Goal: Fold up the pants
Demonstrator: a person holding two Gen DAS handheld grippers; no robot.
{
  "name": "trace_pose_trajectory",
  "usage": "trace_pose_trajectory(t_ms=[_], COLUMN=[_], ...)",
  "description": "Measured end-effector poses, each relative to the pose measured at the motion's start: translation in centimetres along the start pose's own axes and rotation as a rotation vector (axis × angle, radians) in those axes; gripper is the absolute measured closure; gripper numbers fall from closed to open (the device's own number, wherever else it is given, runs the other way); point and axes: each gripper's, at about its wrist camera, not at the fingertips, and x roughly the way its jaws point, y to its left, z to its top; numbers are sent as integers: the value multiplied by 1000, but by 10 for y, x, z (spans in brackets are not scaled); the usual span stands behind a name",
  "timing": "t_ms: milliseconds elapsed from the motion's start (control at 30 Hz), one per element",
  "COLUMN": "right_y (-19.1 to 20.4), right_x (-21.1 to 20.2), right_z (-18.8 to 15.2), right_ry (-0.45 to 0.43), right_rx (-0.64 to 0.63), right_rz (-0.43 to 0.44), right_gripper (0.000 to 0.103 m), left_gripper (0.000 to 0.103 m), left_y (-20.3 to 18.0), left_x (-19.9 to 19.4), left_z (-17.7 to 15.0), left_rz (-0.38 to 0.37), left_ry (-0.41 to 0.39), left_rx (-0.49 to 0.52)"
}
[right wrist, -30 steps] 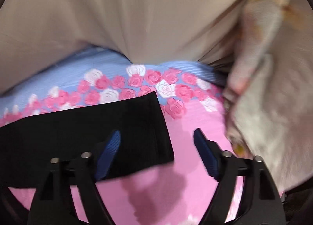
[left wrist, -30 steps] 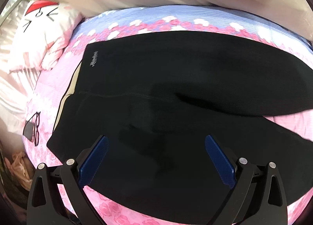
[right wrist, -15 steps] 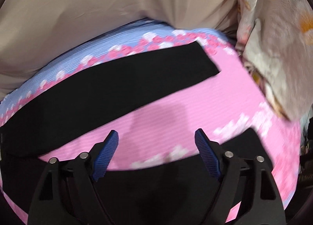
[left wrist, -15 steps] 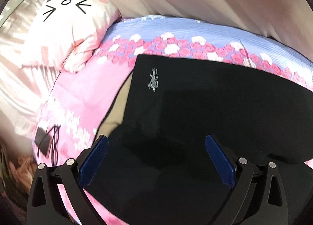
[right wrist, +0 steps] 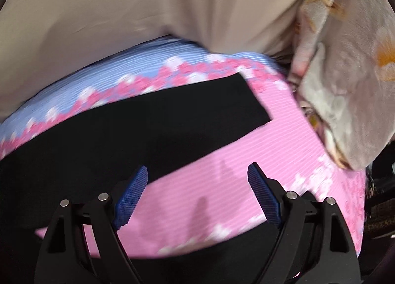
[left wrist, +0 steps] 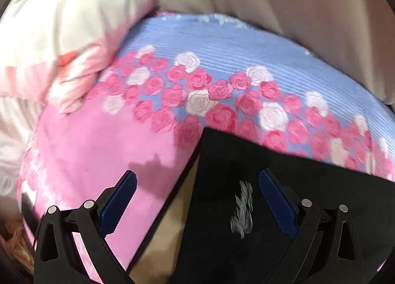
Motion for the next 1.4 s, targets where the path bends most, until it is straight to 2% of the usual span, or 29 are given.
trace_pose_trajectory(t_ms=[67, 167, 233, 267, 300, 333, 367, 433, 533, 600, 633, 667, 700, 733, 767, 800, 933, 1033, 1133, 1233, 1300, 1400], right_y=[-12, -27, -39, -48, -56, -63, -74, -85, -90, -92, -92, -91, -88, -85, -80, -77, -74, -82, -91, -99, -108, -132], right_x=[4, 14, 26, 37, 47, 55, 69, 92, 126, 147, 158, 164, 171, 174, 171, 169, 145, 105, 51, -13, -50, -87], right_z=[8, 21, 34, 45, 54, 62, 75, 92, 116, 126, 129, 130, 129, 129, 129, 129, 128, 130, 126, 112, 96, 55], right_ry=[-2, 5, 17, 20, 24, 26, 37, 65, 98, 112, 123, 130, 149, 153, 140, 141, 91, 23, -44, -102, -120, -90], right_rx=[25, 30, 26, 29, 39, 51, 75, 103, 76, 73, 76, 74, 60, 53, 43, 36, 8, 29, 16, -28, -74, -137], right_rz=[4, 20, 25, 29, 30, 25, 24, 47, 22, 17, 18, 31, 61, 98, 137, 145, 161, 227, 298, 378, 408, 384], right_gripper=[22, 22, 14, 14, 14, 14, 14, 14, 14, 14, 18, 30, 58, 76, 86, 89, 91, 91, 93, 94, 95, 95], left_gripper=[6, 5, 6, 11, 31, 43, 48, 69, 73, 74, 74, 74, 75, 76, 77, 79, 81, 81, 81, 81, 81, 81], left_y=[-9, -22, -21, -18, -14, -12, -16, -28, -41, -41, -40, -39, -39, -37, -37, -37, -26, -11, 5, 22, 37, 61], left_x=[16, 20, 23, 24, 25, 24, 22, 17, 14, 13, 13, 13, 11, 10, 9, 9, 2, -23, -66, -123, -168, -204], left_z=[5, 8, 12, 14, 15, 16, 17, 15, 11, 10, 10, 8, 7, 7, 7, 7, 12, 13, 6, -20, -55, -108], left_rz=[-15, 8, -13, -46, -98, -171, -169, -157, -99, -94, -94, -96, -98, -98, -102, -106, -167, -228, -314, -410, -479, -509], left_ry=[38, -10, -14, -10, -4, 7, 9, -2, -18, -18, -17, -14, -11, -8, -6, -4, -5, -42, -101, -169, -200, -194], left_rx=[24, 66, 70, 57, 39, 13, 22, 82, 124, 119, 112, 98, 88, 81, 75, 72, 19, -19, -25, 20, 78, 151])
